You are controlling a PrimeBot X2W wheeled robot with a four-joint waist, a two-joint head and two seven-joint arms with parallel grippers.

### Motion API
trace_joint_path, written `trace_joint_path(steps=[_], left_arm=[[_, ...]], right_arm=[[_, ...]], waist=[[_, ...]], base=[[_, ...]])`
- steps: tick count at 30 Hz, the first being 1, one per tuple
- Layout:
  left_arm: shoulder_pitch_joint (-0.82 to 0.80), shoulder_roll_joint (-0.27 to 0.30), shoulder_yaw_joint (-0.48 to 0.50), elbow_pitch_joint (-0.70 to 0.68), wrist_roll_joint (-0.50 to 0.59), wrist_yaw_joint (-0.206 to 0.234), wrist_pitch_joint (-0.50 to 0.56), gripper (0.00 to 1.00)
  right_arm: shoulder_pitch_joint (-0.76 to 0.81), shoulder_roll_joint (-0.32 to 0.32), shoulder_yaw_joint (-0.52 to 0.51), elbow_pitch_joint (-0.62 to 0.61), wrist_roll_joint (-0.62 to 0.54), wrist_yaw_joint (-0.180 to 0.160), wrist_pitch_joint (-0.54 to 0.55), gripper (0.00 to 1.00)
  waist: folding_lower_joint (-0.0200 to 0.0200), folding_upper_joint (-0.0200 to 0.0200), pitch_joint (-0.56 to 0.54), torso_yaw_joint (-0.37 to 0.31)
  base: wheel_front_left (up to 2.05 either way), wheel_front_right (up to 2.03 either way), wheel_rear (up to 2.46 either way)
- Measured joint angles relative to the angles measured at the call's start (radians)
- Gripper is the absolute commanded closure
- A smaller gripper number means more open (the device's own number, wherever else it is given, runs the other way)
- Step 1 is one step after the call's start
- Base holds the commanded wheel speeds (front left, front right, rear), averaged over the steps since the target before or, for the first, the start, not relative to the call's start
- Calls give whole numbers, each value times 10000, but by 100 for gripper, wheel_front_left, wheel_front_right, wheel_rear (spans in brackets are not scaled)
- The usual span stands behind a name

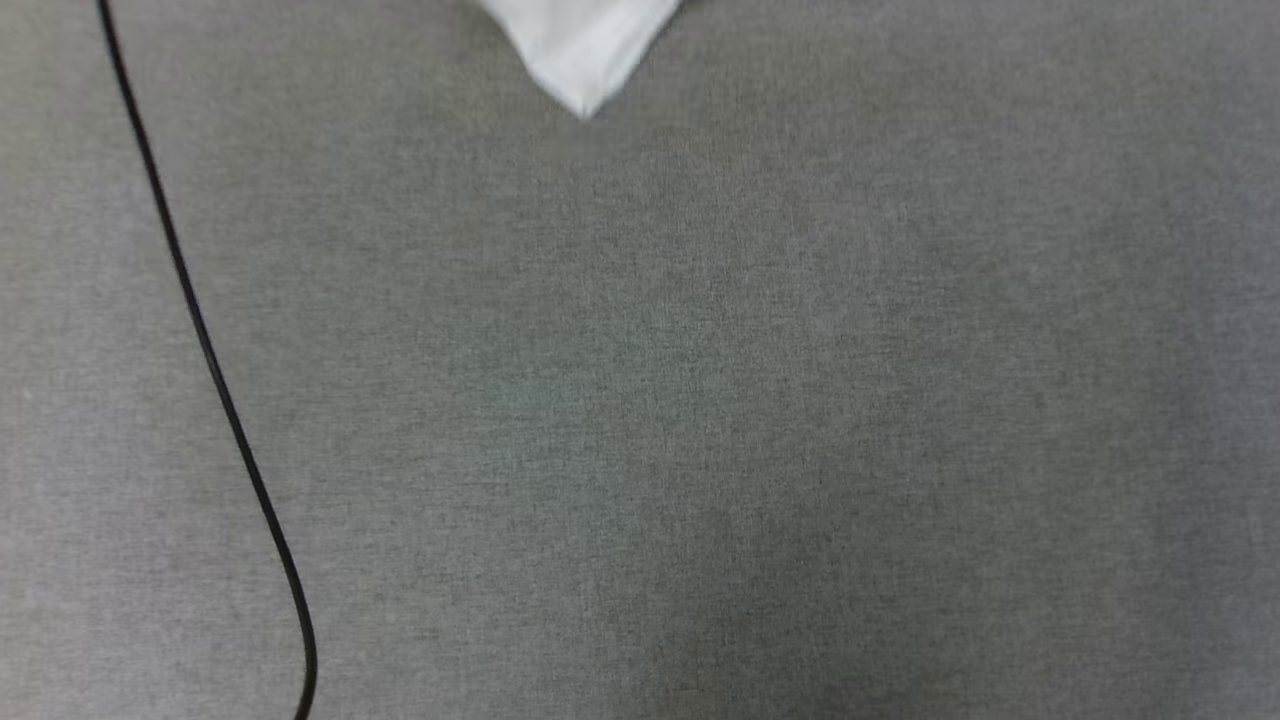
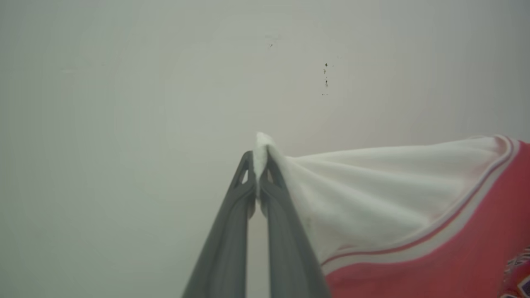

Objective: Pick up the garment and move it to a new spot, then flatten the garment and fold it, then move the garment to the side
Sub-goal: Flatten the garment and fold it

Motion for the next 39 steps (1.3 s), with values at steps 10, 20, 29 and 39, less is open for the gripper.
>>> trace_joint_path(steps=[10, 20, 29, 39], left_arm=[[-1369, 130, -226, 1158, -36, -50, -370, 100], [-745, -138, -326, 1979, -767, -67, -1035, 100], [1991, -355, -1049, 1726, -2399, -67, -1367, 100], [6334, -267, -1352, 238, -3747, -67, -1638, 100]], right_arm=[[-1500, 140, 209, 1110, -157, 0, -725, 100], [-1661, 314, 470, 2548, 96, -2, -1394, 100], [585, 510, 1450, 3235, 1016, -8, -2337, 100], [4346, -21, 2474, 2560, 2405, -4, -2888, 100]], waist=[[1, 0, 1380, 100], [1, 0, 2398, 444], [0, 0, 2000, 502], [-2, 0, 737, 669]], base=[[0, 0, 0], [0, 0, 0], [0, 0, 0], [0, 0, 0]])
